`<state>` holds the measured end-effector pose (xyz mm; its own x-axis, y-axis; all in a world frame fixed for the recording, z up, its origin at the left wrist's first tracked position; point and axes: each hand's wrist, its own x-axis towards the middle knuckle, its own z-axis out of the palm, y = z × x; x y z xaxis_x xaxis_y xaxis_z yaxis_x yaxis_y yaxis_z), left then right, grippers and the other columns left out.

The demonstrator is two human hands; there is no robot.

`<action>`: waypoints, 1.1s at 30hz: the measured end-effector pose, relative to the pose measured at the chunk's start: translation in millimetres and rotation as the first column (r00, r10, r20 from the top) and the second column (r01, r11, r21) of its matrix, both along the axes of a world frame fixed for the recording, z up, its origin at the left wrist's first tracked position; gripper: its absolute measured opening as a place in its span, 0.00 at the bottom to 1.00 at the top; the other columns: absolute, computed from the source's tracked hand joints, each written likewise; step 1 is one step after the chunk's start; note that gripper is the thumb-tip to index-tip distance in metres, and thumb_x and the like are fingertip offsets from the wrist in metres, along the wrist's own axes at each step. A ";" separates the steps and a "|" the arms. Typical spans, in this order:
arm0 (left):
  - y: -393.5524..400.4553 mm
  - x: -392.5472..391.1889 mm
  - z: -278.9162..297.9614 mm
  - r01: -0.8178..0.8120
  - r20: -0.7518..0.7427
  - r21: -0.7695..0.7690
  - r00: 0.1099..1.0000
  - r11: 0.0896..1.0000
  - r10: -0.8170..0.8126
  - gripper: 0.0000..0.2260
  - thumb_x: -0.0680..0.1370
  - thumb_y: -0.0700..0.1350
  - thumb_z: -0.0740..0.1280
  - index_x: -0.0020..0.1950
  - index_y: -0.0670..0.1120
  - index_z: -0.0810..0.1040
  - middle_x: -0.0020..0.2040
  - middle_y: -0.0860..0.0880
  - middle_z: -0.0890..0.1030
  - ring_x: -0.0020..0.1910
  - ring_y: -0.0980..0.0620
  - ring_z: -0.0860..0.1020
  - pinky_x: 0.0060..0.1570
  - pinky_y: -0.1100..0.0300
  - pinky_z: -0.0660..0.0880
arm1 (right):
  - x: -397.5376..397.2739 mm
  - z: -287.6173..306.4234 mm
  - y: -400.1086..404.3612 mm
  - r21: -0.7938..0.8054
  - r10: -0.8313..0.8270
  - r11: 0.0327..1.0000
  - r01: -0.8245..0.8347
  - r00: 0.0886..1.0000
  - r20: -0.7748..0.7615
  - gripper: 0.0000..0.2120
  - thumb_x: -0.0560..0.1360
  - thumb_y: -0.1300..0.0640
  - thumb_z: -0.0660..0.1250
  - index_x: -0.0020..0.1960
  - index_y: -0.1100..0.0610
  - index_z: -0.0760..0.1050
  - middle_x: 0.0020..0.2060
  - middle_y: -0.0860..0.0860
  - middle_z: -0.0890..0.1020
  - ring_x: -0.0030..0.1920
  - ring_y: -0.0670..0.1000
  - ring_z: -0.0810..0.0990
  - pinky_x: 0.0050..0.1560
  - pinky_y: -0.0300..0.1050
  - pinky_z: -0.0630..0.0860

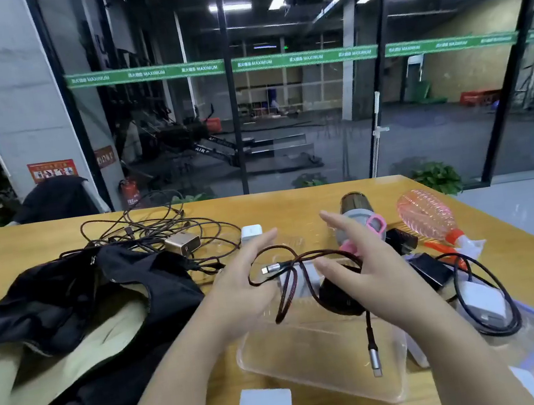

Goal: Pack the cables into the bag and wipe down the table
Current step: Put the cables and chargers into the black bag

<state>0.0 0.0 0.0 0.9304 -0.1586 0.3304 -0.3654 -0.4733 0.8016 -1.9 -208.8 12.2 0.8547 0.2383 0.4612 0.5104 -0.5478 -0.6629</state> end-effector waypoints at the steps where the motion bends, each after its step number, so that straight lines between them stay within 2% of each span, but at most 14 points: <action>1: -0.1 3.1 0.0 0.048 -0.040 0.033 0.998 0.998 -0.046 0.27 0.76 0.42 0.65 0.65 0.71 0.64 0.67 0.69 0.65 0.57 0.69 0.68 0.47 0.81 0.64 | 0.4 0.8 0.8 -0.047 0.032 0.998 -0.033 0.999 -0.028 0.30 0.72 0.40 0.64 0.71 0.33 0.56 0.55 0.19 0.59 0.60 0.28 0.60 0.59 0.35 0.61; 2: -1.0 5.9 1.3 0.085 -0.090 0.078 0.993 0.993 -0.077 0.26 0.76 0.45 0.66 0.66 0.71 0.63 0.68 0.68 0.64 0.58 0.69 0.67 0.47 0.81 0.64 | 3.1 -0.2 1.1 -0.098 0.049 0.994 -0.054 0.997 -0.051 0.31 0.71 0.39 0.65 0.71 0.33 0.56 0.55 0.18 0.56 0.60 0.27 0.58 0.59 0.34 0.60; 4: 2.3 10.6 -0.4 0.139 -0.115 0.218 0.987 0.966 -0.116 0.27 0.76 0.47 0.65 0.67 0.71 0.60 0.70 0.69 0.58 0.64 0.73 0.59 0.48 0.84 0.59 | 5.0 -2.5 -3.8 -0.185 0.066 0.979 -0.086 0.992 -0.109 0.33 0.70 0.38 0.66 0.71 0.32 0.55 0.55 0.18 0.55 0.62 0.26 0.57 0.60 0.33 0.58; 6: 1.8 11.9 2.0 0.182 -0.127 0.328 0.981 0.927 -0.147 0.29 0.76 0.48 0.64 0.68 0.72 0.56 0.71 0.70 0.52 0.60 0.80 0.53 0.46 0.87 0.55 | 6.1 -4.1 -7.0 -0.220 0.076 0.969 -0.108 0.986 -0.150 0.33 0.70 0.39 0.67 0.70 0.31 0.55 0.54 0.16 0.53 0.59 0.22 0.55 0.58 0.27 0.57; 9: 2.6 15.4 3.9 0.210 -0.176 0.396 0.973 0.894 -0.151 0.31 0.74 0.52 0.65 0.69 0.72 0.52 0.71 0.70 0.49 0.61 0.74 0.54 0.48 0.80 0.58 | 8.8 -4.4 -11.8 -0.253 0.081 0.960 -0.123 0.982 -0.171 0.34 0.70 0.40 0.69 0.70 0.33 0.56 0.54 0.16 0.53 0.53 0.14 0.51 0.49 0.15 0.56; 11: 0.6 15.9 5.2 0.224 -0.198 0.419 0.968 0.880 -0.152 0.34 0.71 0.60 0.67 0.70 0.70 0.51 0.71 0.69 0.50 0.63 0.71 0.56 0.53 0.74 0.58 | 9.0 -3.7 -11.1 -0.262 0.083 0.956 -0.130 0.979 -0.184 0.35 0.68 0.37 0.69 0.70 0.32 0.56 0.54 0.17 0.53 0.52 0.14 0.51 0.48 0.16 0.58; 13: -2.2 17.1 4.4 0.203 -0.182 0.408 0.974 0.890 -0.138 0.37 0.67 0.65 0.67 0.71 0.69 0.52 0.70 0.69 0.55 0.63 0.70 0.57 0.57 0.70 0.59 | 8.1 -4.4 -9.6 -0.267 0.095 0.952 -0.150 0.973 -0.208 0.40 0.62 0.31 0.68 0.70 0.32 0.54 0.55 0.18 0.55 0.53 0.16 0.53 0.50 0.21 0.59; 16: -5.1 21.7 -0.4 0.117 -0.099 0.382 0.991 0.917 -0.086 0.30 0.72 0.57 0.68 0.70 0.66 0.58 0.70 0.66 0.62 0.68 0.65 0.61 0.62 0.66 0.62 | 7.6 -5.6 -9.1 -0.287 0.100 0.943 -0.169 0.966 -0.239 0.46 0.58 0.28 0.68 0.71 0.33 0.53 0.62 0.26 0.57 0.62 0.28 0.56 0.60 0.33 0.60; 19: -8.5 24.7 -2.7 0.080 -0.066 0.377 0.996 0.923 -0.059 0.28 0.72 0.58 0.69 0.68 0.67 0.61 0.69 0.66 0.65 0.67 0.65 0.63 0.61 0.65 0.64 | 8.3 -5.2 -11.0 -0.304 0.096 0.937 -0.174 0.962 -0.254 0.44 0.61 0.32 0.71 0.71 0.33 0.52 0.65 0.29 0.57 0.66 0.33 0.55 0.62 0.38 0.62; 24: -12.9 22.8 -1.7 0.104 -0.051 0.319 0.994 0.942 -0.092 0.25 0.72 0.55 0.70 0.67 0.65 0.66 0.65 0.66 0.68 0.65 0.65 0.66 0.64 0.62 0.65 | 6.2 -8.6 -8.6 -0.319 0.060 0.941 -0.111 0.984 -0.167 0.37 0.67 0.43 0.70 0.70 0.33 0.56 0.62 0.30 0.61 0.63 0.32 0.58 0.53 0.31 0.63; 27: -12.9 21.4 -2.1 0.107 -0.023 0.344 0.994 0.933 -0.105 0.24 0.75 0.53 0.68 0.69 0.62 0.66 0.65 0.63 0.68 0.64 0.64 0.65 0.65 0.61 0.64 | 7.2 -11.2 -6.0 -0.339 0.035 0.938 -0.068 0.994 -0.102 0.34 0.70 0.48 0.68 0.71 0.36 0.57 0.61 0.34 0.64 0.63 0.36 0.62 0.55 0.32 0.64; 30: -8.8 21.8 -6.1 0.122 0.012 0.362 0.991 0.924 -0.136 0.22 0.77 0.51 0.63 0.70 0.61 0.63 0.66 0.62 0.66 0.65 0.63 0.63 0.64 0.65 0.62 | 8.8 -11.5 -3.9 -0.374 0.028 0.926 -0.051 0.997 -0.068 0.33 0.72 0.49 0.67 0.73 0.38 0.56 0.63 0.37 0.64 0.62 0.38 0.62 0.57 0.33 0.64; 33: -4.3 28.0 -9.5 0.120 0.058 0.341 0.987 0.932 -0.148 0.22 0.78 0.48 0.63 0.68 0.66 0.62 0.62 0.67 0.65 0.64 0.67 0.62 0.60 0.73 0.61 | 12.2 -5.1 -2.9 -0.365 0.035 0.930 -0.046 0.999 -0.036 0.32 0.73 0.50 0.67 0.73 0.40 0.57 0.64 0.38 0.65 0.61 0.37 0.63 0.59 0.32 0.65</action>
<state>28.0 -4.3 -9.5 0.8650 -0.3947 0.3097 -0.5012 -0.6518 0.5692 10.3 -211.6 7.1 0.8522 0.4204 0.3115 0.5212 -0.7342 -0.4350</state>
